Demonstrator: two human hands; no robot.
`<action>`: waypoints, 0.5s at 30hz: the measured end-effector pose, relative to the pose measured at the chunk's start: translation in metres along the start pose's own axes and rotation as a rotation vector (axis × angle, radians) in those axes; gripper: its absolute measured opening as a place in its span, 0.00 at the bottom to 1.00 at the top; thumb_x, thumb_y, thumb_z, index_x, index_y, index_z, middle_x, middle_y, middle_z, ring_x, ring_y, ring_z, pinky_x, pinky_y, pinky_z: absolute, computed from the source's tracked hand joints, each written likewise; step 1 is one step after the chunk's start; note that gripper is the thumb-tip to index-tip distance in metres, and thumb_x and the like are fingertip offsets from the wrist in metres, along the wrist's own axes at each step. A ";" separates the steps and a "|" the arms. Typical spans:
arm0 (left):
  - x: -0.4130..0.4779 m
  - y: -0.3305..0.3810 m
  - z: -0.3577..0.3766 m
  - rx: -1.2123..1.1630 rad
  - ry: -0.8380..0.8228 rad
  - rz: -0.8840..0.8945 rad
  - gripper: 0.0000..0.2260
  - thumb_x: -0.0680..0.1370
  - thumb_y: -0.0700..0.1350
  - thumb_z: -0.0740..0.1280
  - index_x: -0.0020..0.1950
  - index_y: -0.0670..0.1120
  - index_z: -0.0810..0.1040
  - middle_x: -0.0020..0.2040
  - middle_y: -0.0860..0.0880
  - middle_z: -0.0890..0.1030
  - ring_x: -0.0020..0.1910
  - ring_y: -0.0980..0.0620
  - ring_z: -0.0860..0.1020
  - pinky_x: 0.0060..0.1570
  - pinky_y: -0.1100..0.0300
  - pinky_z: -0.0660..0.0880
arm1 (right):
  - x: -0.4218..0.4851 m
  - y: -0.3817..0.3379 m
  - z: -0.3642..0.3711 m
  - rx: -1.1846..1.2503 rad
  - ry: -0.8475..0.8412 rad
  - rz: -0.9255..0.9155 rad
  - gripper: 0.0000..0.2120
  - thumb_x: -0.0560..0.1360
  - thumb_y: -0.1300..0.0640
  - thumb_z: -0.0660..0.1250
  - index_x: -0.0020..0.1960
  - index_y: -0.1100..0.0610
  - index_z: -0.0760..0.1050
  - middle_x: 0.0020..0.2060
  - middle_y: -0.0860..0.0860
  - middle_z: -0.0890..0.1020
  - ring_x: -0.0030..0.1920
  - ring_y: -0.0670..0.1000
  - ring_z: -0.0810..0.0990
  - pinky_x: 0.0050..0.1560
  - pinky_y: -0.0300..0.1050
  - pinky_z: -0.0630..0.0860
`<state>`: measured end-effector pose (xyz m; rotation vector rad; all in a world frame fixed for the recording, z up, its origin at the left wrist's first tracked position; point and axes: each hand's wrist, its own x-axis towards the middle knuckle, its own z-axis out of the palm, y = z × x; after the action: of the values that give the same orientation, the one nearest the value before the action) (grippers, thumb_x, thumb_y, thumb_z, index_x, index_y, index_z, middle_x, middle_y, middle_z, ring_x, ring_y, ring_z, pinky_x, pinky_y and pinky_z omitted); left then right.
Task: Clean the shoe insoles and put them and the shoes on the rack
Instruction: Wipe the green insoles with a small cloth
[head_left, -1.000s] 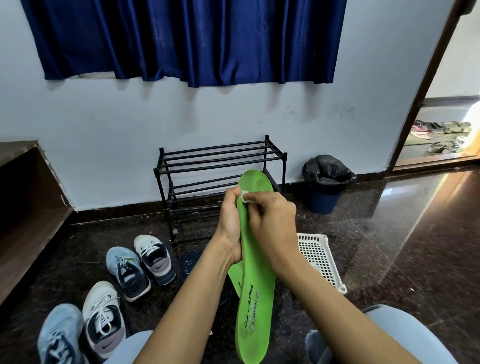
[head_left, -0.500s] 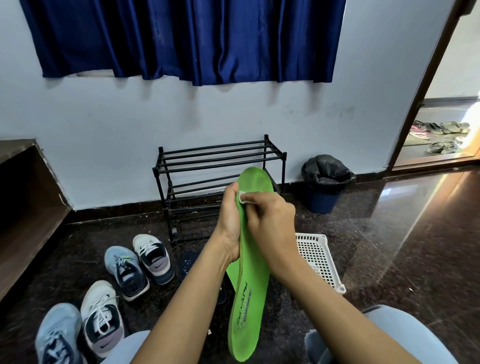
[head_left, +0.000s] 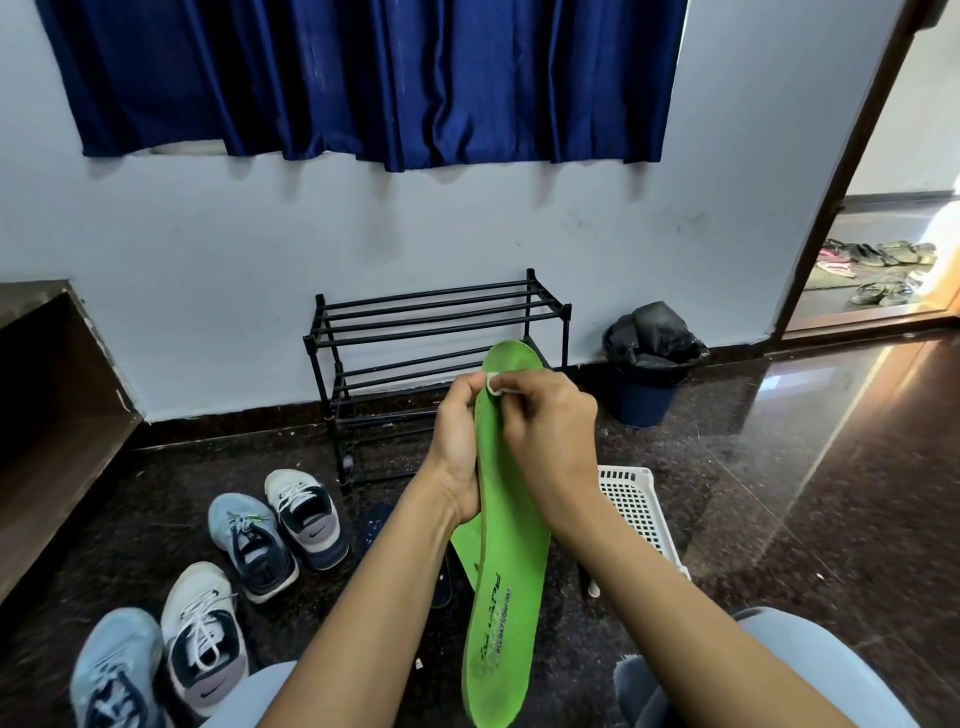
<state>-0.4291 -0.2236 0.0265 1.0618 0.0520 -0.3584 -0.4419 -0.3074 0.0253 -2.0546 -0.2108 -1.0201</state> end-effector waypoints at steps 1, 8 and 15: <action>-0.001 0.000 0.001 0.003 -0.005 0.005 0.23 0.79 0.57 0.55 0.40 0.45 0.83 0.36 0.44 0.81 0.34 0.48 0.80 0.36 0.60 0.74 | 0.003 0.001 0.000 0.006 0.014 0.007 0.10 0.69 0.69 0.68 0.45 0.58 0.83 0.41 0.53 0.84 0.43 0.53 0.82 0.48 0.44 0.77; -0.001 0.001 0.000 -0.001 0.018 -0.001 0.21 0.78 0.56 0.54 0.37 0.45 0.79 0.34 0.46 0.79 0.33 0.49 0.78 0.35 0.62 0.72 | -0.012 -0.004 0.001 0.042 -0.011 0.002 0.11 0.68 0.69 0.68 0.46 0.58 0.83 0.41 0.52 0.85 0.43 0.53 0.82 0.49 0.45 0.77; -0.003 -0.003 0.003 0.045 0.019 -0.021 0.22 0.78 0.57 0.55 0.39 0.44 0.80 0.33 0.45 0.79 0.31 0.48 0.78 0.32 0.62 0.73 | 0.000 0.002 0.001 0.033 -0.004 0.052 0.10 0.70 0.68 0.67 0.46 0.57 0.83 0.41 0.52 0.85 0.44 0.53 0.82 0.49 0.51 0.78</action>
<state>-0.4335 -0.2264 0.0258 1.1100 0.0728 -0.3700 -0.4401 -0.3085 0.0240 -2.0217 -0.1742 -0.9746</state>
